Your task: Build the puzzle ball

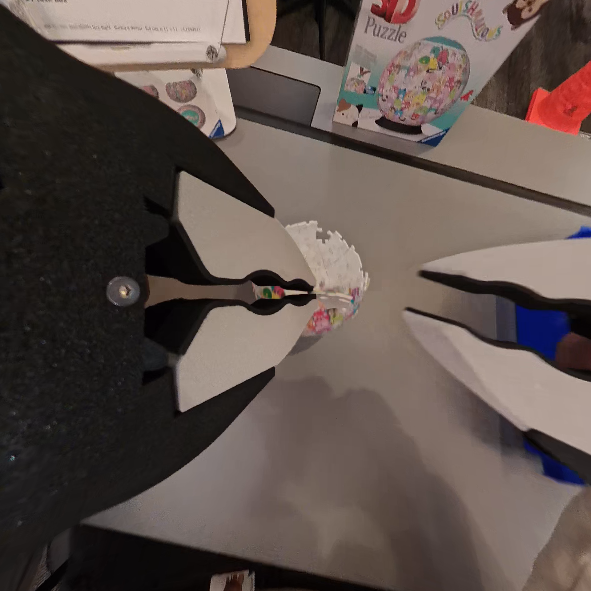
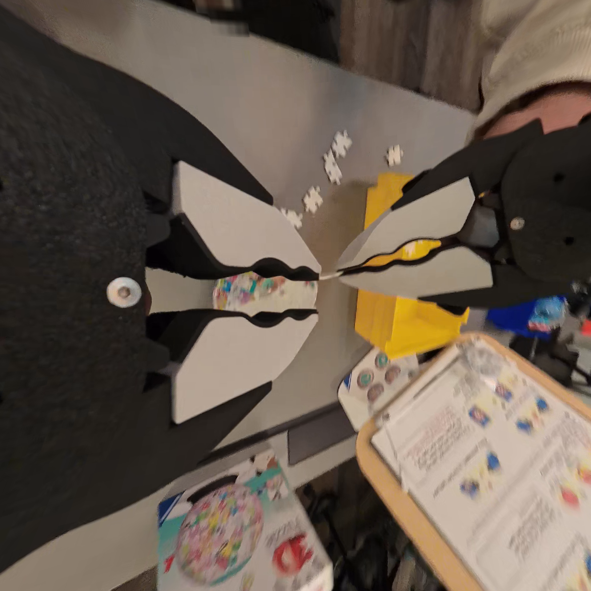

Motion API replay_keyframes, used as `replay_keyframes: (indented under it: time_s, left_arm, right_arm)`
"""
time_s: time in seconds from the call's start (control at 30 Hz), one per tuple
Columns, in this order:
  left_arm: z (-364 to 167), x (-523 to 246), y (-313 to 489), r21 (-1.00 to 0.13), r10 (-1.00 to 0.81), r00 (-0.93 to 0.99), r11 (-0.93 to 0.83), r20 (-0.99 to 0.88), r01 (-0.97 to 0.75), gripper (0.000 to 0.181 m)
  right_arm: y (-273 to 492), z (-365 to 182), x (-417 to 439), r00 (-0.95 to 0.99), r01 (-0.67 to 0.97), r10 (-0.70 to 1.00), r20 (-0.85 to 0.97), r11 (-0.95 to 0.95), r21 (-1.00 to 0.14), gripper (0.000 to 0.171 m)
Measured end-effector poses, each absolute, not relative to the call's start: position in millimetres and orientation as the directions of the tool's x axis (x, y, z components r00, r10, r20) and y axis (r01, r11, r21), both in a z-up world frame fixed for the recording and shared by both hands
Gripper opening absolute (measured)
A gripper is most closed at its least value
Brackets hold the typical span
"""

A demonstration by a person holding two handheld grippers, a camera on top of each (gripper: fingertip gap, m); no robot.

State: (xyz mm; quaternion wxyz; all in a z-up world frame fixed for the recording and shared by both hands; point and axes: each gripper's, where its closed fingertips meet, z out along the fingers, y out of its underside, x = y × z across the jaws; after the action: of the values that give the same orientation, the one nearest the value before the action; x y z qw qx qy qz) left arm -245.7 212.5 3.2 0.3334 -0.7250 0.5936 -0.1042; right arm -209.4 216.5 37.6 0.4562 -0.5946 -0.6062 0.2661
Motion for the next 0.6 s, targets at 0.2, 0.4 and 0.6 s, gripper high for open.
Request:
replay_keyframes:
  time_s: [0.2, 0.4, 0.6]
  left_arm:
    - [-22, -253, 279, -0.541, -0.924, 0.213, -0.008, -0.317, -0.841, 0.001]
    - [-51, -250, 309, -0.561, -0.958, 0.185, -0.033, -0.218, -0.827, 0.001]
    - [-74, -254, 313, -0.506, -0.966, 0.175, -0.056, -0.190, -0.860, 0.001]
  right_arm:
    - [287, 6, -181, 0.355, 0.304, 0.930, 0.095, -0.019, -0.952, 0.018]
    - [329, -44, -181, 0.341, 0.106, 0.936, -0.088, -0.132, -0.986, 0.020]
    - [350, -69, -198, 0.237, 0.251, 0.969, -0.077, -0.137, -0.958, 0.031]
